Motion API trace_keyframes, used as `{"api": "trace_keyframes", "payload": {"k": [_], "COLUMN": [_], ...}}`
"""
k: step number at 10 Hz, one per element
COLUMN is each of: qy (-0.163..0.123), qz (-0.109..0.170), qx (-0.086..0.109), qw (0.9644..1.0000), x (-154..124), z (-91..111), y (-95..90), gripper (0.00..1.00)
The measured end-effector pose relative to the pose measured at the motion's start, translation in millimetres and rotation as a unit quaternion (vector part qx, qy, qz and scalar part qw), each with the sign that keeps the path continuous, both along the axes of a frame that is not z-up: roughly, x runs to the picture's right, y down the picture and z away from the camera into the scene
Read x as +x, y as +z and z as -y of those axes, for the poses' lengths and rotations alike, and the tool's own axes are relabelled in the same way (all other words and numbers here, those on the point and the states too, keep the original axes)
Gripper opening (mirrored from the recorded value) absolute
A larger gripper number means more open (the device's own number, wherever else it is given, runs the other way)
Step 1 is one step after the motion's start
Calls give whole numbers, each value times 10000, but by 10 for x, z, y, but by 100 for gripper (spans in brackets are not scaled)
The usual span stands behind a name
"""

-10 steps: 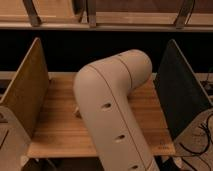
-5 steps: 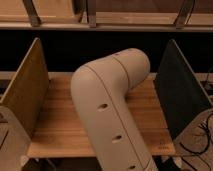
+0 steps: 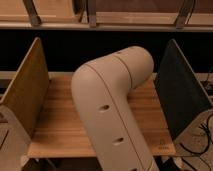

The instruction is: Place the pepper on the white sponge

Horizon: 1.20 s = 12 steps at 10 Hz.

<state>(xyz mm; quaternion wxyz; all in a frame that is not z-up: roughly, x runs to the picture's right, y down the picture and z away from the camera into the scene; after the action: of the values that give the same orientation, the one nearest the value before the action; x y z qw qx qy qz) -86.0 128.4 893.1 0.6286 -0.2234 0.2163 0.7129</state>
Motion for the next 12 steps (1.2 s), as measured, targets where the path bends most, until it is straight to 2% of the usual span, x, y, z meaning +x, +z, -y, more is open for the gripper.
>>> {"api": "trace_keyframes", "payload": {"k": [2, 4, 8, 12], "qy": [227, 476, 1022, 1347], "qz": [-219, -416, -716, -861], "qx": [318, 549, 619, 523], "qw": [9990, 9965, 9903, 9858], "x": [271, 542, 976, 1207], "z": [215, 319, 147, -58], "y": [-149, -300, -481, -489], "gripper": [0, 0, 0, 0]}}
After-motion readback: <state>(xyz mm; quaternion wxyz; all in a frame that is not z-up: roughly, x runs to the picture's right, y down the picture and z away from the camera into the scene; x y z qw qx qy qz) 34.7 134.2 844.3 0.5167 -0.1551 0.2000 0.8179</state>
